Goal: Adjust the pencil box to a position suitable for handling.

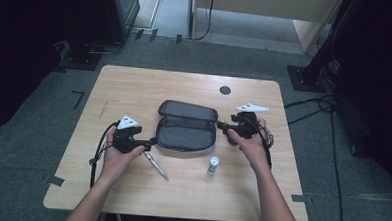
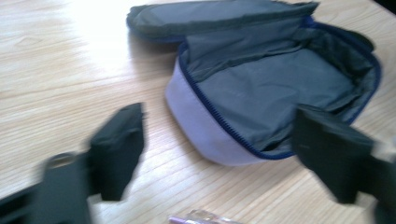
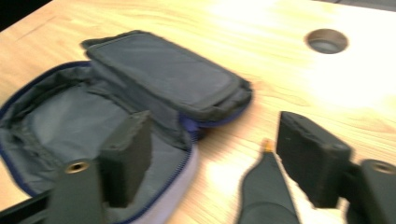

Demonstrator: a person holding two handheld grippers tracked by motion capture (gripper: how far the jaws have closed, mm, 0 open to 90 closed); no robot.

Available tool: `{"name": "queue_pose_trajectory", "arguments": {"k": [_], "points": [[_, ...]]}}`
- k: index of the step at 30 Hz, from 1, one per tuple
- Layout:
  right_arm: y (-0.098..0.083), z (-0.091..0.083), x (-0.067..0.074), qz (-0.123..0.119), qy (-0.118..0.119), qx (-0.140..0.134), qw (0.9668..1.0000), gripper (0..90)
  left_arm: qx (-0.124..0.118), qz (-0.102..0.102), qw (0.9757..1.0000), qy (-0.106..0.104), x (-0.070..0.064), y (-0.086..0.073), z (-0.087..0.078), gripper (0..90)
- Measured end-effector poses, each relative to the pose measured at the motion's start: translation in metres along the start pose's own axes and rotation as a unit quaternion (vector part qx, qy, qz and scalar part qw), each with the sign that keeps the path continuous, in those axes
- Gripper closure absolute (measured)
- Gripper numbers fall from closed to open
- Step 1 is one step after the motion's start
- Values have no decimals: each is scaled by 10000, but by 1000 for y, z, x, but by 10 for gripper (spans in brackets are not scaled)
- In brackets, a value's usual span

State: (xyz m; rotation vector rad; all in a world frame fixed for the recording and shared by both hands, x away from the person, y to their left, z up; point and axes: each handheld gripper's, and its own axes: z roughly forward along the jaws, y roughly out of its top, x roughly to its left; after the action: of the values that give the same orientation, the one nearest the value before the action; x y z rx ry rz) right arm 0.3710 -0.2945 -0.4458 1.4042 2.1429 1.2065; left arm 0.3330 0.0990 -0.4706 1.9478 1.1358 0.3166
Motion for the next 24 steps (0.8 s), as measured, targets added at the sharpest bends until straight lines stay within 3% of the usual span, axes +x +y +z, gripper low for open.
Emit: {"name": "queue_pose_trajectory", "arguments": {"k": [3, 9, 15, 24], "points": [[-6, -6, -11, 111, -158, 30, 9998, 133, 17, -45, 9999, 89, 8, -2, -2, 0], [-22, -8, -21, 185, -392, 166, 9989, 22, -10, -228, 9990, 373, 23, -8, -8, 0], [-35, -5, -23, 115, -497, 293, 9983, 13, 10, -353, 9984, 441, 38, -16, -14, 0], [-57, 1, -30, 130, -622, 548, 9965, 26, 264, -419, 9940, 978, 65, -41, -22, 0]]}}
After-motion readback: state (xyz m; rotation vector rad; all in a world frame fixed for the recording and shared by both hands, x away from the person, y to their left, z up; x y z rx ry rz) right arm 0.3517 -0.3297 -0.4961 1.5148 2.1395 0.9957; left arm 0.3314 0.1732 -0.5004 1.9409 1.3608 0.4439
